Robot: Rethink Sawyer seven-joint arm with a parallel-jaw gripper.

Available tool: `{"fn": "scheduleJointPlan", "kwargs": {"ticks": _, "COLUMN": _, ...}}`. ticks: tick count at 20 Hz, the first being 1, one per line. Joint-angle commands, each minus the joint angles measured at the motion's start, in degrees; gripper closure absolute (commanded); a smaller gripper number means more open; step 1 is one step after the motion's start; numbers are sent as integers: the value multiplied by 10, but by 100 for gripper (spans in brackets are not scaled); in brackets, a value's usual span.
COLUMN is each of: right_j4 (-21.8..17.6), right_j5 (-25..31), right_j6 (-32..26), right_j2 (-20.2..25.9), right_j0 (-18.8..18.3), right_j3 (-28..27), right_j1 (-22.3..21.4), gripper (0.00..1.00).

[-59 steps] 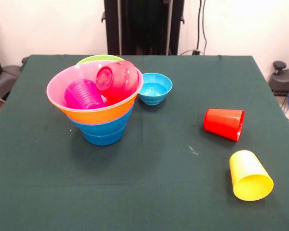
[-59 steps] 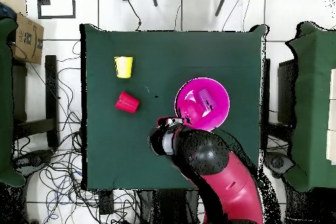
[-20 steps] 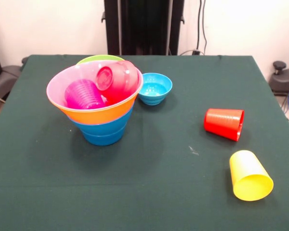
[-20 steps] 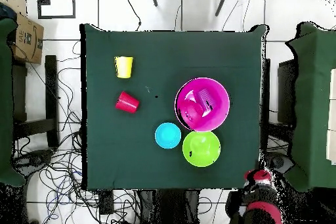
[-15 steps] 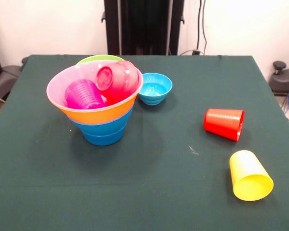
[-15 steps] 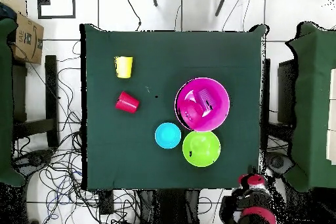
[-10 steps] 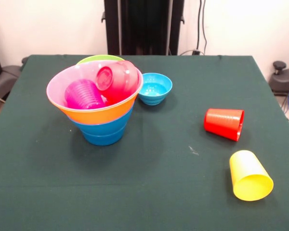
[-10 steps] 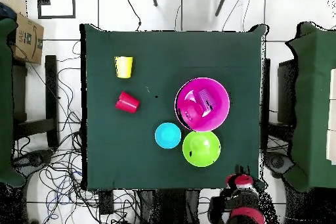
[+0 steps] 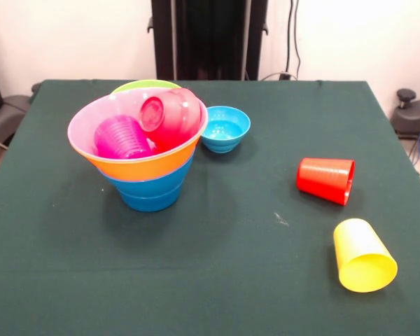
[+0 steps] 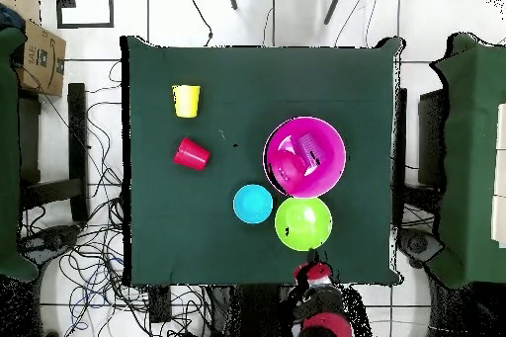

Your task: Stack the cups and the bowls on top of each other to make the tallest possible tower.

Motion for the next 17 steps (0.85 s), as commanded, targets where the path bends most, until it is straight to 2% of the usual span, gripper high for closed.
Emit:
{"fn": "scheduleJointPlan", "kwargs": {"ticks": 1, "right_j4": 0, "right_j5": -43, "right_j6": 313, "right_j2": 159, "right_j0": 44, "right_j3": 130, "right_j1": 42, "gripper": 0}}
{"fn": "scheduleJointPlan", "kwargs": {"ticks": 6, "right_j4": -35, "right_j5": -86, "right_j6": 401, "right_j2": 115, "right_j0": 117, "right_j3": 153, "right_j1": 33, "gripper": 0}}
{"fn": "scheduleJointPlan", "kwargs": {"ticks": 9, "right_j4": -60, "right_j5": -103, "right_j6": 448, "right_j2": 49, "right_j0": 194, "right_j3": 154, "right_j1": 14, "gripper": 0}}
{"fn": "scheduleJointPlan", "kwargs": {"ticks": 10, "right_j4": -62, "right_j5": -102, "right_j6": 454, "right_j2": 37, "right_j0": 207, "right_j3": 154, "right_j1": 6, "gripper": 0}}
{"fn": "scheduleJointPlan", "kwargs": {"ticks": 13, "right_j4": -60, "right_j5": -78, "right_j6": 455, "right_j2": -11, "right_j0": 277, "right_j3": 153, "right_j1": -43, "gripper": 0}}
{"fn": "scheduleJointPlan", "kwargs": {"ticks": 14, "right_j4": -52, "right_j5": -63, "right_j6": 467, "right_j2": -23, "right_j0": 313, "right_j3": 153, "right_j1": -62, "gripper": 0}}
{"fn": "scheduleJointPlan", "kwargs": {"ticks": 15, "right_j4": -40, "right_j5": -36, "right_j6": 445, "right_j2": -44, "right_j0": 344, "right_j3": 151, "right_j1": -90, "gripper": 0}}
{"fn": "scheduleJointPlan", "kwargs": {"ticks": 17, "right_j4": -9, "right_j5": 28, "right_j6": 436, "right_j2": -104, "right_j0": 440, "right_j3": 130, "right_j1": -132, "gripper": 0}}
